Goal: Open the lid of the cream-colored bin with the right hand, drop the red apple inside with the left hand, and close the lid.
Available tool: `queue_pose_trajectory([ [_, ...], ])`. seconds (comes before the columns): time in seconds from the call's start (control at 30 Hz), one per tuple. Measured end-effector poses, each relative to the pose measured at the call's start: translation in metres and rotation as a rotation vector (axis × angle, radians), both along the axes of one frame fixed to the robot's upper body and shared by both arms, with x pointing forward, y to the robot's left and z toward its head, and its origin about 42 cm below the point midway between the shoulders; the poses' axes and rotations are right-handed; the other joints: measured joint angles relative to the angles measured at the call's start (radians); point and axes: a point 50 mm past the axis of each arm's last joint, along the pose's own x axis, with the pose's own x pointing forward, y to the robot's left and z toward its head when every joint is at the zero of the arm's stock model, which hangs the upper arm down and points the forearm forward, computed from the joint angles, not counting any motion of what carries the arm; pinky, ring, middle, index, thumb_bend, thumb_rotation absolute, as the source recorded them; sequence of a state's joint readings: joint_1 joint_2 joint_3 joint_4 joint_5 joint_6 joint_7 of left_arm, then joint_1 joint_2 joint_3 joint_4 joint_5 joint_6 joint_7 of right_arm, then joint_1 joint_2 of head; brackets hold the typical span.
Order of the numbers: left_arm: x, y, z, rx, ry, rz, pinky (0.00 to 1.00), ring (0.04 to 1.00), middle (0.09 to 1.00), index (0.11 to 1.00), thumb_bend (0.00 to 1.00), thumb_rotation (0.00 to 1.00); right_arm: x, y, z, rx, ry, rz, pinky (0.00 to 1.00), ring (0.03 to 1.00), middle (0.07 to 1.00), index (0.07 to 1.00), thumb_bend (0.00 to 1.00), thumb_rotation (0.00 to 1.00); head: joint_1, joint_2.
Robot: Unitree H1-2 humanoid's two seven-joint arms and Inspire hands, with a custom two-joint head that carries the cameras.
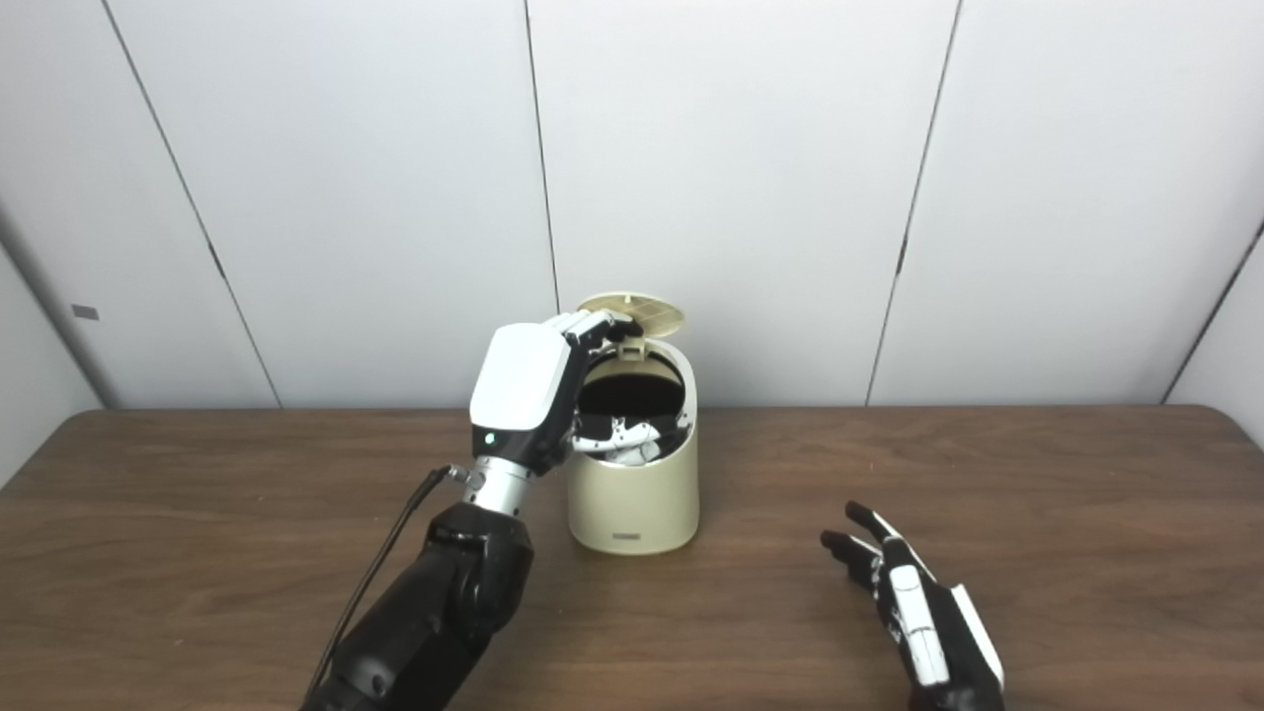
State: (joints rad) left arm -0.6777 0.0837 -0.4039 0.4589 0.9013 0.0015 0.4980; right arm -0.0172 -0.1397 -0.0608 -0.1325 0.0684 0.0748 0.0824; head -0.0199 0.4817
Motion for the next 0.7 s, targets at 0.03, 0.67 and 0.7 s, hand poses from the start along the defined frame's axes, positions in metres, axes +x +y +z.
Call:
queue_pose_trajectory([
  [0.03, 0.000, 0.000, 0.000, 0.000, 0.001, -0.001, 0.61, 0.724, 0.752, 0.676, 0.94, 0.21, 0.000, 0.001, 0.002, -0.005, -0.006, 0.002, 0.86, 0.819, 0.750, 0.775, 0.59, 1.00, -0.002, -0.002],
  [0.67, -0.019, 0.018, -0.010, -0.308, 0.034, -0.109, 0.34, 0.412, 0.465, 0.502, 0.47, 0.00, -0.001, 0.003, 0.002, -0.009, 0.003, -0.004, 0.86, 0.819, 0.749, 0.771, 0.58, 1.00, 0.005, 0.002],
  [0.7, -0.022, 0.019, -0.011, -0.319, 0.033, -0.108, 0.34, 0.410, 0.457, 0.504, 0.47, 0.00, 0.000, 0.003, 0.002, -0.009, 0.003, -0.003, 0.86, 0.820, 0.750, 0.772, 0.58, 1.00, 0.005, 0.002],
])
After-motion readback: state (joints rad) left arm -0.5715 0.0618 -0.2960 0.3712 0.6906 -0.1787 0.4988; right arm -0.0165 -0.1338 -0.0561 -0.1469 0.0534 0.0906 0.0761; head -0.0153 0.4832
